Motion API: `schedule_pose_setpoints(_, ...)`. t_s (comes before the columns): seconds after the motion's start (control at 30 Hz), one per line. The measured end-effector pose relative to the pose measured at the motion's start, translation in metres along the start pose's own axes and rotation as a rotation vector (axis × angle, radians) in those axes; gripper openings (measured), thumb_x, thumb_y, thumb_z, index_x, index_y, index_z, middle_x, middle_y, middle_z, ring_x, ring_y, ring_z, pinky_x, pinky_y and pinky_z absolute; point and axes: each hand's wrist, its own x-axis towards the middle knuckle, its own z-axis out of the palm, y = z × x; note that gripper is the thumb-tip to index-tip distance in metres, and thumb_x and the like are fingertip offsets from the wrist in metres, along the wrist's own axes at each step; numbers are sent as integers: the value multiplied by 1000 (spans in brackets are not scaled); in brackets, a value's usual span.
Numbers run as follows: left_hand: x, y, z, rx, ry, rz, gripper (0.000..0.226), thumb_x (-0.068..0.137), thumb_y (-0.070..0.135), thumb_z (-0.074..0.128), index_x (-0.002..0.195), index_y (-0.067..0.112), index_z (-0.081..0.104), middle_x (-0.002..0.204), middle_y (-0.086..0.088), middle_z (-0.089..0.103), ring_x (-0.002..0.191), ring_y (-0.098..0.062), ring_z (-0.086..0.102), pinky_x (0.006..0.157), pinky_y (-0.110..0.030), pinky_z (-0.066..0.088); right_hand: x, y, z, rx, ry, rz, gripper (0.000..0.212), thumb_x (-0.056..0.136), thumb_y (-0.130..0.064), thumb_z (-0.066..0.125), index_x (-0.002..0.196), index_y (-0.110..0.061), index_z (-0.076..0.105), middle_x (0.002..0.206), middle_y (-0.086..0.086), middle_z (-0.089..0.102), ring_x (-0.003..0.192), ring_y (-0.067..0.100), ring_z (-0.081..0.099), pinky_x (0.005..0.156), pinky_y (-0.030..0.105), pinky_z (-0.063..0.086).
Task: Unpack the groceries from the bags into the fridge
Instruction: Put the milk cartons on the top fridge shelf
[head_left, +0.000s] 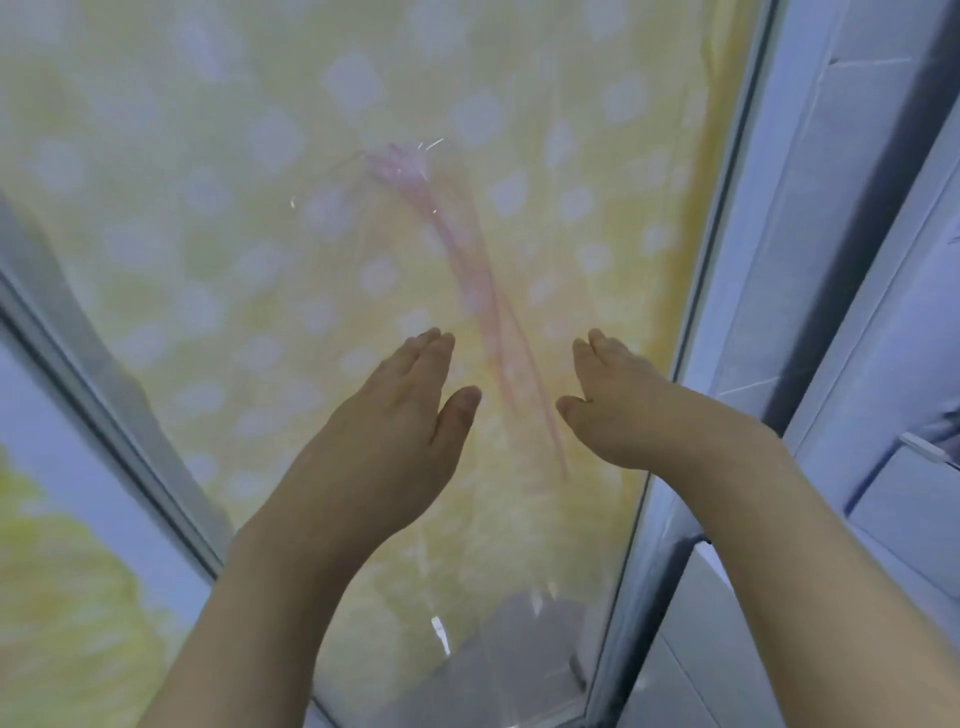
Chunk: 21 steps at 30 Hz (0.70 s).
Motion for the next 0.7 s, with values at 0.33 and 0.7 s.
schedule_pose_setpoints(0.33,-50,-40,-28,94,5,-182,63,102,47,24,157,23,4,164,10,1,149,-5,-1,115,-20,-1,-9,-69,23,-67,27,-191,65,104,-33,28,155,-8,-4,162,8,-15,150,22,-9,121,37,-1)
schedule_pose_setpoints(0.7,-130,-107,-83,166,87,-368,62,103,41,30,156,16,13,164,2,9,150,-11,4,118,-24,6,-32,-186,45,-50,-15,-410,65,105,-35,26,155,-9,-7,162,6,-17,150,20,-13,121,36,-4)
